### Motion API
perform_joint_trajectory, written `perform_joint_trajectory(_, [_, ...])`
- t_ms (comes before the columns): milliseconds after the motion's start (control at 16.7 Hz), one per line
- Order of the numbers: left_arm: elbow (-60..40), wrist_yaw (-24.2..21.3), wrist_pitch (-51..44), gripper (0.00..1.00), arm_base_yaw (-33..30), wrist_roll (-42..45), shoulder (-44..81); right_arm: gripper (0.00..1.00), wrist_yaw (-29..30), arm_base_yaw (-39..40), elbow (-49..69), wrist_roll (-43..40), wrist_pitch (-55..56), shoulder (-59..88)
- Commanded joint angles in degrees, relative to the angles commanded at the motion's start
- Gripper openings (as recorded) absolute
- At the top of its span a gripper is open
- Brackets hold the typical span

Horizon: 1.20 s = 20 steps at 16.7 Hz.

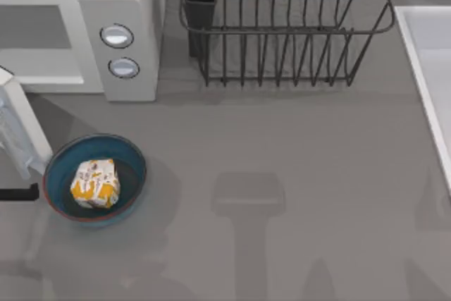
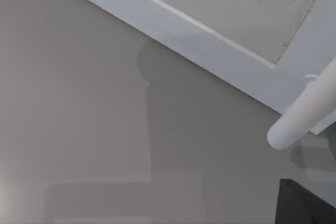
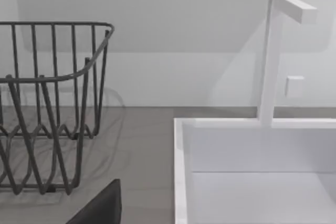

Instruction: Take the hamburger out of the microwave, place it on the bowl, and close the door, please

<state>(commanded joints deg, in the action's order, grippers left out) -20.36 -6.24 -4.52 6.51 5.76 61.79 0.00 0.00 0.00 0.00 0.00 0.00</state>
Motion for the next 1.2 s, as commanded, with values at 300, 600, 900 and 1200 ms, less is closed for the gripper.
perform_joint_trajectory(300, [0.8,2.0,0.1,0.0,-2.3,-2.2,-1.3,1.0,0.0,0.0,0.0,0.0,0.0,0.0])
perform_joint_trajectory(600, [-2.5,2.0,2.1,0.0,-2.5,-2.4,3.3,1.0,0.0,0.0,0.0,0.0,0.0,0.0])
perform_joint_trajectory(900, [-11.1,2.6,7.9,0.0,-3.6,-2.9,19.5,1.0,0.0,0.0,0.0,0.0,0.0,0.0])
perform_joint_trajectory(1200, [-16.7,3.1,12.0,0.0,-4.4,-3.4,28.0,1.0,0.0,0.0,0.0,0.0,0.0,0.0])
